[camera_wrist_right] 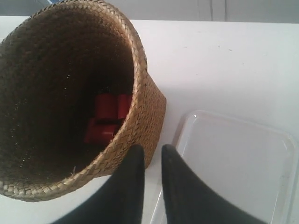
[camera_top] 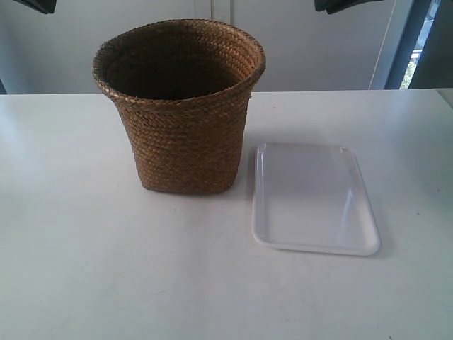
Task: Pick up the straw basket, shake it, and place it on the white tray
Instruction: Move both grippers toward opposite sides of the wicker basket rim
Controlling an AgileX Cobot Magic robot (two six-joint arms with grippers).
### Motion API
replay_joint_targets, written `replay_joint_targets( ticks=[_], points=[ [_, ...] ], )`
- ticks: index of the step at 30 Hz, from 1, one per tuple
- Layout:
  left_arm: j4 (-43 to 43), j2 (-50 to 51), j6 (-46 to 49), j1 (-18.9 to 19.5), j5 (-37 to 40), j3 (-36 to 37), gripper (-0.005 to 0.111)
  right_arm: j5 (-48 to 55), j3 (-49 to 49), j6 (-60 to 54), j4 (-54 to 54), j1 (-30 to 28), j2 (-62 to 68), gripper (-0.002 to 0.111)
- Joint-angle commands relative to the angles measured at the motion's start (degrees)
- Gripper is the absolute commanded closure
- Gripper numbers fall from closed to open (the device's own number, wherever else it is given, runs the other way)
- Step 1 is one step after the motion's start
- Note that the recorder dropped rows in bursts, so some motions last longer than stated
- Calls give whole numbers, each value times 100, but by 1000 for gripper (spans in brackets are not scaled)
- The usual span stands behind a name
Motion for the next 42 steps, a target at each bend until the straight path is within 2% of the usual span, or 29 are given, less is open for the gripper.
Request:
replay_joint_targets(
  ticks=[1,8,18,24,26,30,33,39,42],
  points=[
    [-63,-53,28,18,6,-27,107,-41,-24,71,287,13,-57,94],
    [-63,-53,28,18,-17,-27,107,-65,-24,82,508,13,-57,94],
    [-63,-53,28,18,-1293,-27,107,-387,-24,57,689,13,33,94],
    [-51,118,93,18,-918,-27,107,-549,-24,1,751,13,104,93],
    [-196,300,70,18,-667,-27,107,-563,-24,-18,767,13,237,87],
    [-261,623,92,18,-520,-27,106,-585,-24,-39,776,13,516,63],
    [-237,774,131,18,-627,-27,97,-705,-24,-93,762,13,676,51],
    [-326,1135,131,18,-727,-27,61,-988,-24,-93,762,13,1062,45],
    [-351,1309,131,7,-729,-27,49,-999,-24,-93,762,13,1276,41]
  ],
)
